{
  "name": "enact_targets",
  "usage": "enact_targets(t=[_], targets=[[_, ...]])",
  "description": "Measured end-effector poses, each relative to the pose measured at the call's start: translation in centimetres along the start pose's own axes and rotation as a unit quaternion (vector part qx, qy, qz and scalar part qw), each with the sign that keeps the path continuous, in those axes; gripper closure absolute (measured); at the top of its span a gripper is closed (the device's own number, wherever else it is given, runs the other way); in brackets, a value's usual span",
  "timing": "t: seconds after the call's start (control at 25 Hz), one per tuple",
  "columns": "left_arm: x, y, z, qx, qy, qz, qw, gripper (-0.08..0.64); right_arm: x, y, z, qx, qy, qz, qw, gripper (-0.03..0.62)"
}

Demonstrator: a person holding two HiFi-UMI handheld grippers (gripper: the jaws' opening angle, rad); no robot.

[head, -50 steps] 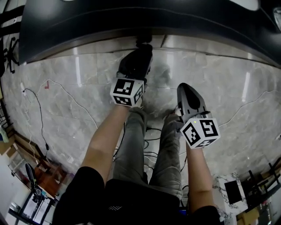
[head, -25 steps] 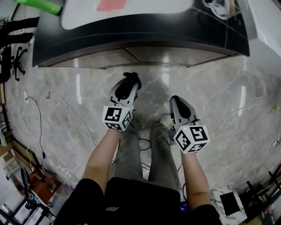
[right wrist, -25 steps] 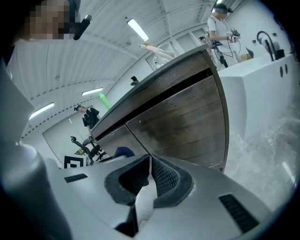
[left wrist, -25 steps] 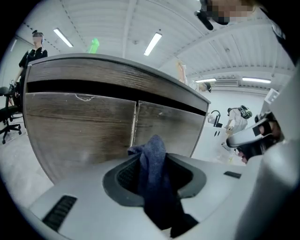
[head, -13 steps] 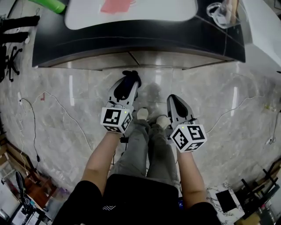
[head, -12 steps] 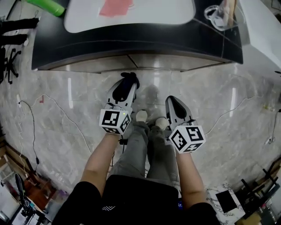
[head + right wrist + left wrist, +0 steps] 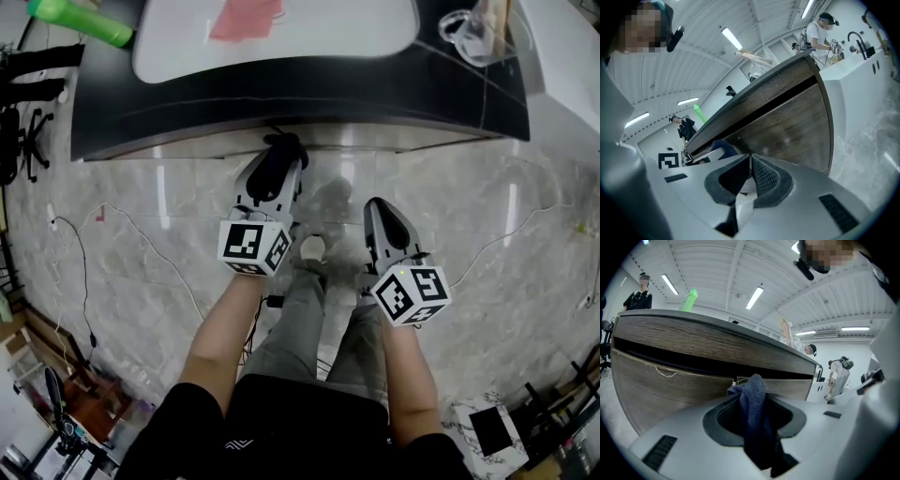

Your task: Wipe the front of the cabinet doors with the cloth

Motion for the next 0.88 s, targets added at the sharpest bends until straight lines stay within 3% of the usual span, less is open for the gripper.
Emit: enact_targets(t=[0.36, 0.88], targets=[[-0.2, -3.8, 3.2, 0.026, 0.003, 0.023, 0.9994, 0.428, 2.2, 1.0, 4.7, 0.015, 0.017, -0.001, 1.000, 0.554], [-1.9, -10.9, 12.1, -0.024, -0.002, 0.020, 0.9995, 0.428, 4.1, 5.0, 13.5, -0.015, 0.005, 0.009, 1.000, 0.554]])
Point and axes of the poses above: the fingertips, and each gripper's own axes: y backward along the fingers, z to its right, x out of its top, the point moved 7 cm from there along y, backward along the fingers, and after that the axes turned 11 degrees about -x, right-handed, at the moved point
